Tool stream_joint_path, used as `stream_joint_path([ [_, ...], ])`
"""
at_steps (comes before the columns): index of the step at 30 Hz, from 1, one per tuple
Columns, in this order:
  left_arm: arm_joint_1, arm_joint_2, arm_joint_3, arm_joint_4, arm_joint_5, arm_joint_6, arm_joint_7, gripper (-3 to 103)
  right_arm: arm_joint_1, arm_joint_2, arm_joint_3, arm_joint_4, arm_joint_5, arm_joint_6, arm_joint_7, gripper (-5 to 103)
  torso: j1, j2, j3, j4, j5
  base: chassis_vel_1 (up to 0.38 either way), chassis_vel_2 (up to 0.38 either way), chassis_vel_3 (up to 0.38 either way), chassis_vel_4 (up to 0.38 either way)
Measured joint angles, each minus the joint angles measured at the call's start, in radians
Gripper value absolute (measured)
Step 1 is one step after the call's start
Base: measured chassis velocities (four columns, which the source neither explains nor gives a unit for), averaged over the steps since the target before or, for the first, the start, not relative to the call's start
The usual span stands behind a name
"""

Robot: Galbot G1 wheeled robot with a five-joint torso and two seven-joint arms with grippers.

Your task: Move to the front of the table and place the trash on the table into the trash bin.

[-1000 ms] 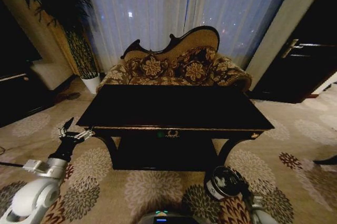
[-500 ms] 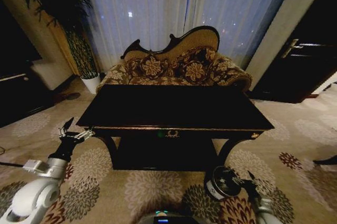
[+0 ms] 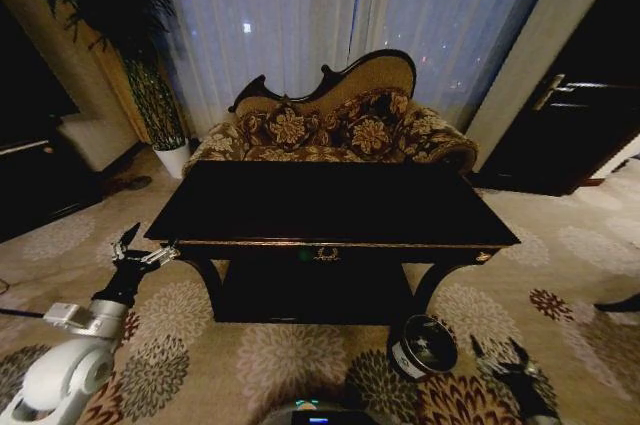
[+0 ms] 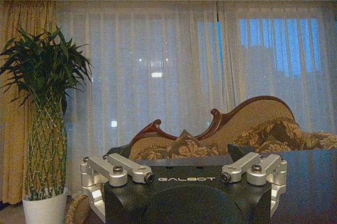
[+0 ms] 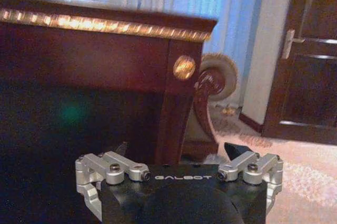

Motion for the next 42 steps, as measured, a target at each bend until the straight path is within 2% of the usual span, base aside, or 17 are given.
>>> stream_joint_path([
  [14,0.0,0.0,0.0,0.0,0.0,0.0,0.0,100,-0.118,0.002,0.182,0.315,0.141,-0.042,-0.009,100,0.0,0.0,0.0,0.0,-0.0002,0.0,0.0,0.0,0.0],
  [20,0.0,0.0,0.0,0.0,0.0,0.0,0.0,100,-0.118,-0.028,0.214,0.505,0.137,-0.142,0.106,100,0.0,0.0,0.0,-0.0001,-0.0002,0.0,0.0,0.0,0.0],
  [24,0.0,0.0,0.0,0.0,0.0,0.0,0.0,100,-0.059,-0.074,0.181,0.597,0.127,-0.241,0.196,100,0.0,0.0,0.0,0.0001,-0.0001,0.0,0.0,0.0,0.0],
  [30,0.0,0.0,0.0,0.0,0.0,0.0,0.0,100,0.042,-0.122,0.107,0.662,0.11,-0.34,0.269,100,0.0,0.0,0.0,0.0,-0.0003,0.0,0.0,0.0,0.0],
  [35,0.0,0.0,0.0,0.0,0.0,0.0,0.0,100,0.141,-0.165,0.022,0.69,0.083,-0.393,0.324,100,0.0,0.0,0.0,0.0,-0.0001,0.0,0.0,0.0,0.0],
  [42,0.0,0.0,0.0,0.0,0.0,0.0,0.0,100,0.231,-0.207,-0.038,0.676,0.079,-0.413,0.339,100,0.0,0.0,0.0,0.0001,0.0,0.0,0.0,0.0,0.0],
])
